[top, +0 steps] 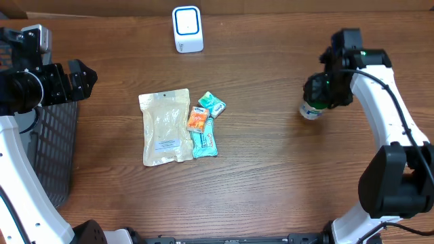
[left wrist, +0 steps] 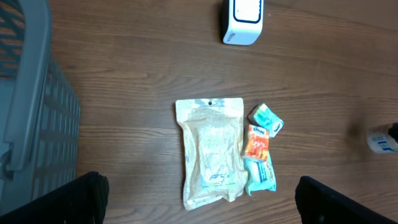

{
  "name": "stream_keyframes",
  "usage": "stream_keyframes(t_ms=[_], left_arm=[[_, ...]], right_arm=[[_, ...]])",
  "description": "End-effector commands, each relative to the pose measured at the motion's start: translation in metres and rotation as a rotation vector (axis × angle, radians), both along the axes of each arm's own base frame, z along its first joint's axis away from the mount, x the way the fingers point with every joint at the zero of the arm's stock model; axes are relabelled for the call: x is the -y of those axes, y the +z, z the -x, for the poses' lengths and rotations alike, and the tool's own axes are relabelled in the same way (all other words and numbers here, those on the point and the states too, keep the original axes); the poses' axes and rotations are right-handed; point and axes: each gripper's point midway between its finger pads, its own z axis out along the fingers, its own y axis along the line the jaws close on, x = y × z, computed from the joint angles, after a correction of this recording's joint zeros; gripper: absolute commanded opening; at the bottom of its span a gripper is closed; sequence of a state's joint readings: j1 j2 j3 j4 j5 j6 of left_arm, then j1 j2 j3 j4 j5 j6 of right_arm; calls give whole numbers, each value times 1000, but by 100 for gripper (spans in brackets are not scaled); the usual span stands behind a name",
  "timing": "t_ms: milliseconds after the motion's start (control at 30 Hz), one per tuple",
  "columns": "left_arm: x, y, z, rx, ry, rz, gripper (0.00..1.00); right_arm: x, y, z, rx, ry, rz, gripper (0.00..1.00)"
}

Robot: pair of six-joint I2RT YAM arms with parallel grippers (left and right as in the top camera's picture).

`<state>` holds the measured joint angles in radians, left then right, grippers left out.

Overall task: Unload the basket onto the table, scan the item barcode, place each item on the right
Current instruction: 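Carry the jar to the right side and lower it onto the table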

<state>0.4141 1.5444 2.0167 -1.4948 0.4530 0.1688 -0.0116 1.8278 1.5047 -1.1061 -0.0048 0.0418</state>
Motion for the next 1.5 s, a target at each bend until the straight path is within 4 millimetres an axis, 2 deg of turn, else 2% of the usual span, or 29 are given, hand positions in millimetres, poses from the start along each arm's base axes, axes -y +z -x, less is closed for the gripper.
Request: stream_keyframes(t_ms=[0,100,333,633,733,767,900,1100,1167,1233,1467], left_arm=[[3,9,4,37,-26,-17,99],[3,9,4,37,-26,-17,100],[3,9,4,37,-26,-17,100],[3,9,4,37,-26,-17,100],[3,9,4,37,-26,-17,100],[3,9,4,38,-26,-17,100],[3,9,4,37,-26,-17,100],[3,9,4,38,-26,-17,100],[3,9,4,37,-26,-17,100],[3,9,4,38,-26,-17,100],[3,9,4,38,-26,-17,100]], right_arm=[[28,-12,2,18,-113,85,29],[43,-22,-7,69,-176,95,29],[48,-22,-17,117,-188,95,33],[47,-26,-11,93,-186,95,46],[47,-26,-10,86,-186,95,47],[47,-26,-10,86,-186,95,52],[47,-26,-8,79,-186,95,54],[46,-28,-1,48,-184,95,67],[46,-29,1,41,-184,95,68],[46,-29,2,35,-183,94,74],[43,-30,1,37,-179,75,77]])
